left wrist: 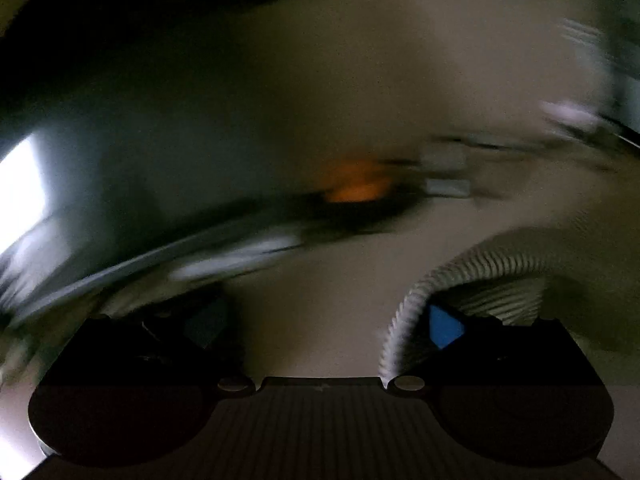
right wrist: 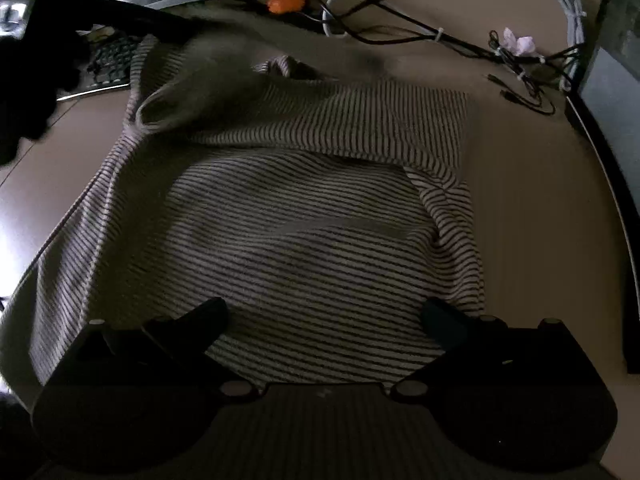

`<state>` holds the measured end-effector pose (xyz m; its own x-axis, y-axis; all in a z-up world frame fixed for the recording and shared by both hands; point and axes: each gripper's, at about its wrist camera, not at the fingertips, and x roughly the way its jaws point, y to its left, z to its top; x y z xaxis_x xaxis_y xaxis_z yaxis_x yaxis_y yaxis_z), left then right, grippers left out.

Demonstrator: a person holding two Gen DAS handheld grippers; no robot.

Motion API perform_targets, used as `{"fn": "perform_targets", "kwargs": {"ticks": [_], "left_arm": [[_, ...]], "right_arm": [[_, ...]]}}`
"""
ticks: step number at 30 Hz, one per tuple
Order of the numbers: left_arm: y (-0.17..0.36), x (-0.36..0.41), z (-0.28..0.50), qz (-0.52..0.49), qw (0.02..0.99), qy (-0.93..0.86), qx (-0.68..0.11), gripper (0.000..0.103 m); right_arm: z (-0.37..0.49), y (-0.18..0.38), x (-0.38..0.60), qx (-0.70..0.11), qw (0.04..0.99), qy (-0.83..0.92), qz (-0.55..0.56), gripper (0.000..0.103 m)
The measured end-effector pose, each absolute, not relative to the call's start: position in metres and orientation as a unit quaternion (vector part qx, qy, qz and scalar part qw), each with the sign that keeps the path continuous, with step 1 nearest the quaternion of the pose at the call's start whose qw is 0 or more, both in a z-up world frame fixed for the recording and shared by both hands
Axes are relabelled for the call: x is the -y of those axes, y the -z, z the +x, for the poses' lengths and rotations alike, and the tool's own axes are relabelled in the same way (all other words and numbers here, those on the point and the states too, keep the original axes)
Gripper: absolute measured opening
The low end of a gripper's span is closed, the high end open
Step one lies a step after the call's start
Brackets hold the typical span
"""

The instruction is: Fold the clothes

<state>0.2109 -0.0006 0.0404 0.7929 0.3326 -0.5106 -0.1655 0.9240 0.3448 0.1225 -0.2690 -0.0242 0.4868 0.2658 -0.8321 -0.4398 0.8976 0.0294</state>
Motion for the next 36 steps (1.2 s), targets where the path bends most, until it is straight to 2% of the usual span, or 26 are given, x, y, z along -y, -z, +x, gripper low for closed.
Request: {"fn": "perform_targets", "kwargs": {"ticks": [4,9,11,15,21,24,28,32,36], "left_arm": [[-0.04,-0.114,0.189,0.056,0.907,-0.257,-0.328,0.103],[-0.04,-0.217,0.137,-0.126,0.879,-0.307,-0.342,0.103],[-0.04,-0.244,0.113,-0.202,0.87,-0.295,-0.34,0.103],[-0.039,-0.241,0.091,-0.209,0.879,-0.249,-0.349,0.103],[-0.035,-0.18,0.085,-0.191,0.901,-0.121,-0.369,0.103],[-0.037,-0.142,0.091,-0.157,0.911,-0.063,-0.376,0.103],[-0.038,-0.104,0.097,-0.131,0.917,0.001,-0.378,0.103],[-0.026,-0.077,0.107,-0.133,0.911,0.067,-0.385,0.103],[-0.005,-0.054,0.127,-0.132,0.898,0.092,-0.409,0.103]], "right_arm": [[0.124,0.026,0.252,-0.453,0.86,-0.213,-0.097,0.103],[0.128,0.017,0.205,-0.441,0.85,-0.261,-0.121,0.103],[0.128,0.001,0.19,-0.403,0.863,-0.273,-0.135,0.103],[0.132,-0.008,0.145,-0.277,0.89,-0.218,-0.288,0.103],[0.155,0.03,0.097,-0.22,0.855,-0.201,-0.424,0.103],[0.182,0.015,0.095,-0.23,0.89,-0.174,-0.352,0.103],[0.227,-0.036,0.161,-0.244,0.959,0.045,-0.134,0.103],[0.21,-0.06,0.238,-0.201,0.949,0.233,-0.068,0.103],[0.188,-0.064,0.269,-0.234,0.945,0.221,-0.054,0.103]]}}
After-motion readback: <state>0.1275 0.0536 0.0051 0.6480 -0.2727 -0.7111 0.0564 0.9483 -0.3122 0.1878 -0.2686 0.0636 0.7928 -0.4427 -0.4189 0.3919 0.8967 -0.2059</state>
